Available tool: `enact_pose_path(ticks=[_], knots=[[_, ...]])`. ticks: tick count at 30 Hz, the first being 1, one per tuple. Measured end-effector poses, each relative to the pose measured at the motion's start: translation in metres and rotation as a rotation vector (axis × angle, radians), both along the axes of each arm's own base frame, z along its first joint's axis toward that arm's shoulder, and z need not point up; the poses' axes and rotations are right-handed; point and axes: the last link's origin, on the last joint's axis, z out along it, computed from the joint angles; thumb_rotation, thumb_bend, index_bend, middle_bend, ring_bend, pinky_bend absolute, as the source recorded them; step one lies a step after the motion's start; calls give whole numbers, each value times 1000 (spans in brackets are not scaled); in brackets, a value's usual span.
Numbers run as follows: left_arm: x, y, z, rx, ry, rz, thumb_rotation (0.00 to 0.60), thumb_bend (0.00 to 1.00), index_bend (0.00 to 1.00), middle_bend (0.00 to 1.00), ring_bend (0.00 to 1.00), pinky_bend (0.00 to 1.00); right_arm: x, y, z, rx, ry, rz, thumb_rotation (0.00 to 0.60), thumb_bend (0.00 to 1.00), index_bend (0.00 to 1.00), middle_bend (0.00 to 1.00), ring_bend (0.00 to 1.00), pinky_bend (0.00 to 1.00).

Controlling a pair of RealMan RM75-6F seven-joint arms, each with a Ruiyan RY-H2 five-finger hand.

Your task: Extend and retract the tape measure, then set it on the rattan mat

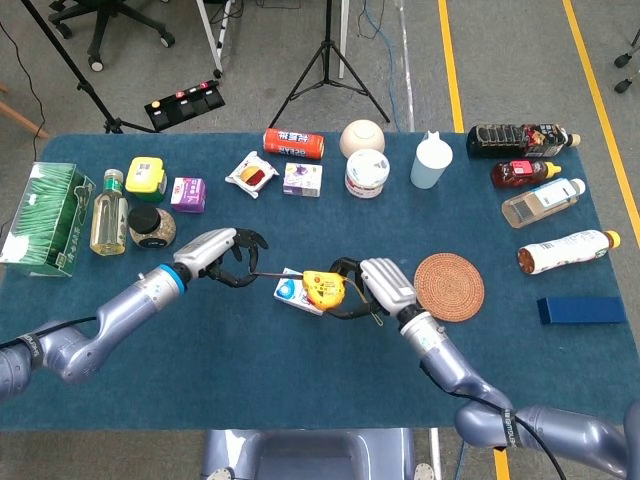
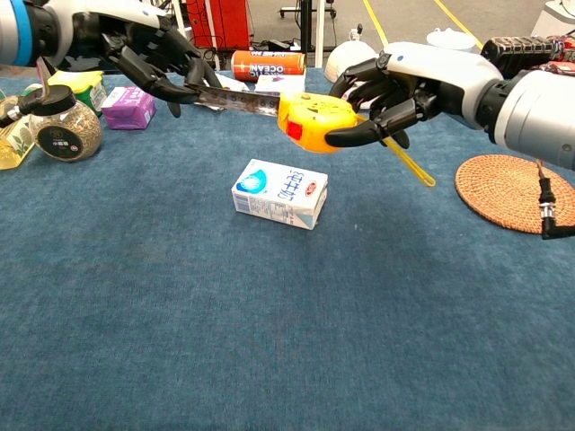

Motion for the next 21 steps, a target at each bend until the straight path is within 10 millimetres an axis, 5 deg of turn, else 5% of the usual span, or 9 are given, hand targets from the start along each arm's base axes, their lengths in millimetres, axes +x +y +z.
enact_pose_path(ticks=[10, 15, 21], knots=[[19, 0, -20, 0, 5, -12, 600, 371, 638, 265, 167, 361, 3, -3, -4, 7, -11, -8, 406, 274, 520, 504, 665, 694], [27, -3, -27, -5, 0, -20, 600, 330, 433, 252, 140, 352, 3, -4, -4, 6, -17, -13, 407, 274, 520, 504, 665, 693], [35, -6, -29, -4, -4, -34, 600, 300, 137, 77, 5, 265, 1, -6, -2, 1, -22, -18, 410, 274, 520, 504, 666, 694]])
